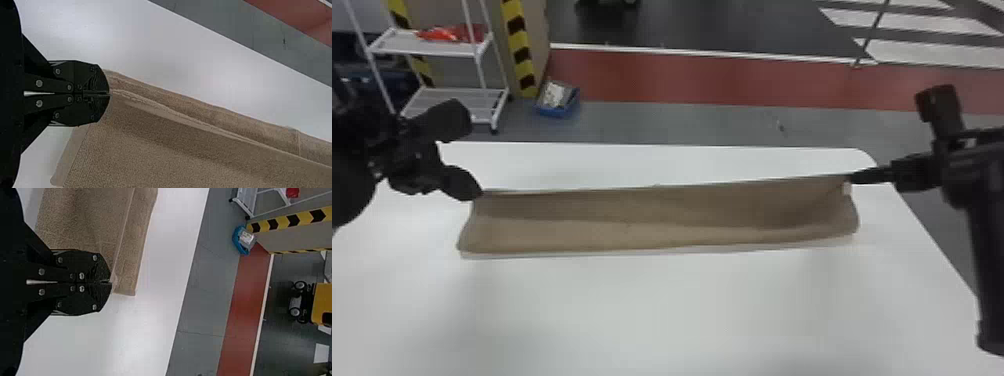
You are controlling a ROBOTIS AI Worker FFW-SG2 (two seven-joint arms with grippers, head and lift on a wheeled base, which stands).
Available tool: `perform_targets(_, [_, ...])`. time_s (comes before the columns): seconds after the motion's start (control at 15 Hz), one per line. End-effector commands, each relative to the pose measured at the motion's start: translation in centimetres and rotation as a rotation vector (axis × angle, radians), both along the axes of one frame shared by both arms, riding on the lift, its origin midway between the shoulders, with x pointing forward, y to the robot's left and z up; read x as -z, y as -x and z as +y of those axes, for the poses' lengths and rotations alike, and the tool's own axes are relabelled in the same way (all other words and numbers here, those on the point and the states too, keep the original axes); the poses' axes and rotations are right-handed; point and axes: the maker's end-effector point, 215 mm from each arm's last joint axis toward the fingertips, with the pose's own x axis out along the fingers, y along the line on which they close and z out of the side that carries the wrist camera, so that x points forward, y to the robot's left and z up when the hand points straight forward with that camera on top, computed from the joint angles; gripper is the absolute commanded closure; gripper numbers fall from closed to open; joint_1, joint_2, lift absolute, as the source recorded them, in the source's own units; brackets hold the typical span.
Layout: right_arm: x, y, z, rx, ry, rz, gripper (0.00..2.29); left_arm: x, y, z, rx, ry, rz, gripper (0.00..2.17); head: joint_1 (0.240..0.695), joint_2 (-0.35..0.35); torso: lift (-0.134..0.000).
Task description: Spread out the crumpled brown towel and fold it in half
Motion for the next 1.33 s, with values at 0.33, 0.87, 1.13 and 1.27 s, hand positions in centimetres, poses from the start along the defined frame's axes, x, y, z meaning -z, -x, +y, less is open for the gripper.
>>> perform_targets(0.33, [0.9, -1.0, 1.4, -0.037, 0.047, 0.02, 1.24, 0.4, -0.3, -0.3, 0.001, -0.019, -0.004, 1.39, 0.695, -0.108, -0.123])
perform_targets(0.87, [0.8, -2.3, 0.7, -0.045, 0.121, 0.027, 1.24, 1.0, -0.2, -0.2, -0.009, -0.022, 0.002, 1.39, 0.69, -0.099, -0.123])
perform_targets(1.13, [1.7, -2.3, 0.1, -0.018, 0.153, 0.042, 0.98, 1.0, -0.3, -0.3, -0.011, -0.022, -0.002, 1.39, 0.694, -0.107, -0.123])
perform_targets(1.27, [1.9, -2.6, 0.6, -0.008, 0.151, 0.035, 0.65, 0.9, -0.8, -0.3, -0.018, -0.021, -0.026, 1.37, 0.695, -0.112, -0.123])
